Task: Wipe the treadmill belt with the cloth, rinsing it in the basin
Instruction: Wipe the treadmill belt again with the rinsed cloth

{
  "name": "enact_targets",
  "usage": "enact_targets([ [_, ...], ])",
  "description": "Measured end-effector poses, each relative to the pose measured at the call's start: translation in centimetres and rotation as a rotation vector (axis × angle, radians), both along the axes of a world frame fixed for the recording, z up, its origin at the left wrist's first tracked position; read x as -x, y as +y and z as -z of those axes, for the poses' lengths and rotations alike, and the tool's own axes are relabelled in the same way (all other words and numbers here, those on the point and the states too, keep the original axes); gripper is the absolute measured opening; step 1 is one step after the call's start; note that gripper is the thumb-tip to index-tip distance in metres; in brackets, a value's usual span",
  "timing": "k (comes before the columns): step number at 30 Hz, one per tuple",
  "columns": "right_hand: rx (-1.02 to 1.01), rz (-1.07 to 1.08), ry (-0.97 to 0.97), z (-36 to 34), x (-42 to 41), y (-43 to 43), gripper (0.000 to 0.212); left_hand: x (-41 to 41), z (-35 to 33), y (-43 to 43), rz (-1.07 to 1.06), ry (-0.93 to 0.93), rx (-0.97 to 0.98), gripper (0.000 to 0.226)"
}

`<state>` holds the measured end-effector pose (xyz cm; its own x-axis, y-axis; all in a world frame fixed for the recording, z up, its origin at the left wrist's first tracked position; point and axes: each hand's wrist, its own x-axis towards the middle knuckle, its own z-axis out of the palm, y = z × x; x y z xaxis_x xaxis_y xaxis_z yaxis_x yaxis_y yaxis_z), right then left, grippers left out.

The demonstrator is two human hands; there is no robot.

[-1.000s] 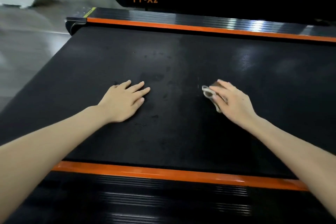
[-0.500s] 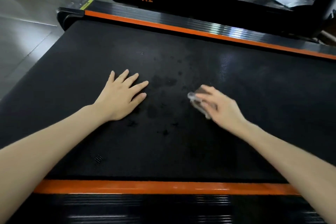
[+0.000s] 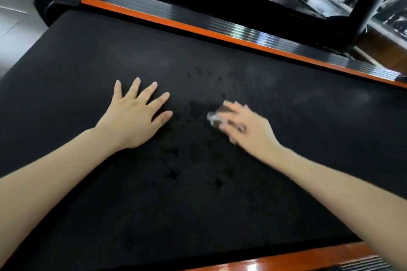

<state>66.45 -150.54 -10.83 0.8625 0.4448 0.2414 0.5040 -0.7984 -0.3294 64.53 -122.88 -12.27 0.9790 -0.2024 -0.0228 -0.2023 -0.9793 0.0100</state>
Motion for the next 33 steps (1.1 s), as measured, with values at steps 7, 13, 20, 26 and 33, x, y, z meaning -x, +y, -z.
enact_targets([
  [7,0.05,0.405,-0.055,0.6,-10.1,3.2,0.035,-0.1,0.0,0.0,0.01,-0.021,0.022,0.079],
  [13,-0.01,0.028,-0.064,0.3,4.6,4.2,0.035,-0.3,0.1,0.1,0.011,-0.034,0.004,0.067],
  [20,0.149,-0.212,0.135,-1.6,12.3,0.5,0.042,0.4,-0.7,0.1,-0.02,0.02,0.038,0.063],
  [26,0.501,-0.147,-0.288,-2.7,12.1,-3.3,0.04,2.4,-1.3,-0.2,-0.005,-0.025,0.048,0.062],
  [33,0.157,-0.269,-0.126,0.1,10.4,-3.9,0.045,2.9,-1.4,-0.8,0.011,-0.006,0.011,0.078],
])
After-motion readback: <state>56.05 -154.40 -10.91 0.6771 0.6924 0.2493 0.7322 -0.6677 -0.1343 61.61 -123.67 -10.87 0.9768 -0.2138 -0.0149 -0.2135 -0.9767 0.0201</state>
